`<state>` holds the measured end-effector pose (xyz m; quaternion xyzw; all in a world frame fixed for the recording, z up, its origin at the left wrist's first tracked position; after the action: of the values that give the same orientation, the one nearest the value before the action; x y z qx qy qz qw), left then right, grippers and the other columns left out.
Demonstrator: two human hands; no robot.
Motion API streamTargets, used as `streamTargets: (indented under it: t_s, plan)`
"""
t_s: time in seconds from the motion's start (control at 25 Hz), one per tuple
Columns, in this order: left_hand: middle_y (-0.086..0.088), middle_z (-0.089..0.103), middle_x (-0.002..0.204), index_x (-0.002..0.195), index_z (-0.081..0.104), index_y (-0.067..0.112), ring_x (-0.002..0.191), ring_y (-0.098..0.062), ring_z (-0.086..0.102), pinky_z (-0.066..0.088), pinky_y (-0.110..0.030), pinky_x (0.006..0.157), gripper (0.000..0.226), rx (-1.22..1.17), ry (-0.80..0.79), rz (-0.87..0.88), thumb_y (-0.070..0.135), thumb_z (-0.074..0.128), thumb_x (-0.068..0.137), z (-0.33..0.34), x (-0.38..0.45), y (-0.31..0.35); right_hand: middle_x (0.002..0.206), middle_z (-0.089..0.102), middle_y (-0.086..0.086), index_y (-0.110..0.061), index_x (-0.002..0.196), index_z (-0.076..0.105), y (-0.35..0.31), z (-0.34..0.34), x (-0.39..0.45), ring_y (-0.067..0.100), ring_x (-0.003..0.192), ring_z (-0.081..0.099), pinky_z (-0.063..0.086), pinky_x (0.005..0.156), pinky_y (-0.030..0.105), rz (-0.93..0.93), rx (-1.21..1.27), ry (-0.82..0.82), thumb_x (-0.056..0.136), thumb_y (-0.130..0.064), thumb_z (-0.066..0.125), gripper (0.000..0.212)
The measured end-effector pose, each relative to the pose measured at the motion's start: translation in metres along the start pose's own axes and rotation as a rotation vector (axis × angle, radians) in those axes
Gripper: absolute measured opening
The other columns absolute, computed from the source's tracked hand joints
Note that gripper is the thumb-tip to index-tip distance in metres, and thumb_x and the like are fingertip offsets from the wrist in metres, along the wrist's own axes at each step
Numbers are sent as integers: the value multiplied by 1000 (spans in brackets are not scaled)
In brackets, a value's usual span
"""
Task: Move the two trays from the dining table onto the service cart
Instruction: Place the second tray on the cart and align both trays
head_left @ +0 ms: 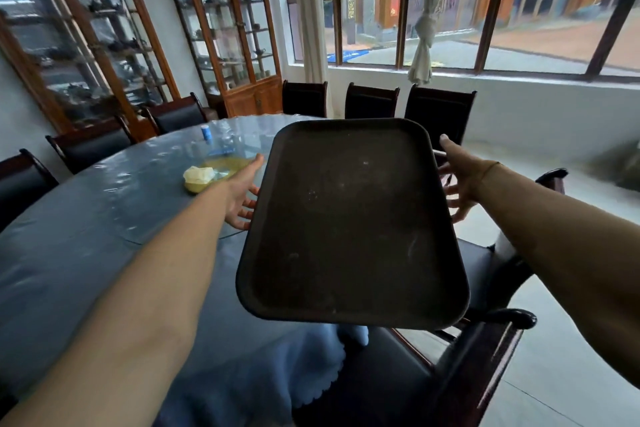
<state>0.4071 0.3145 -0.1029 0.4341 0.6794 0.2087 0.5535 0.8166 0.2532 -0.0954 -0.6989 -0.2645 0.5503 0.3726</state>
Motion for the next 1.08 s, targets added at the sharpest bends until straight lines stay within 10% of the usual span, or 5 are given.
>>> streamTargets:
  t_s: [0.52,1.08]
  plan:
    - [-17,62,109,115,58,8,96,-30,59,52,-43,74,92,167,-241,107,88,33,77,167,-62,52,109,55,10,-18,132,52,51,-186,-102,31,110,45,37,91,54,-40,132,223,86,-80,27,81]
    - [-14,63,92,107,61,5,80,-27,60,53,-38,70,94,404,-519,289,89,29,78,450,-205,95,112,58,13,-12,119,56,177,-451,-280,33,97,52,41,84,58,1,299,488,82,-83,31,84]
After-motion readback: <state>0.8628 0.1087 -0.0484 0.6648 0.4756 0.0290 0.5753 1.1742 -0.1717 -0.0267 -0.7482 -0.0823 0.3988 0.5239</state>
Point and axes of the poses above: each hand's wrist, its own x-axis towards the middle knuckle, its own z-axis out of the palm, y = z × x, the point moved 10 cm from there along x, towards the middle knuckle
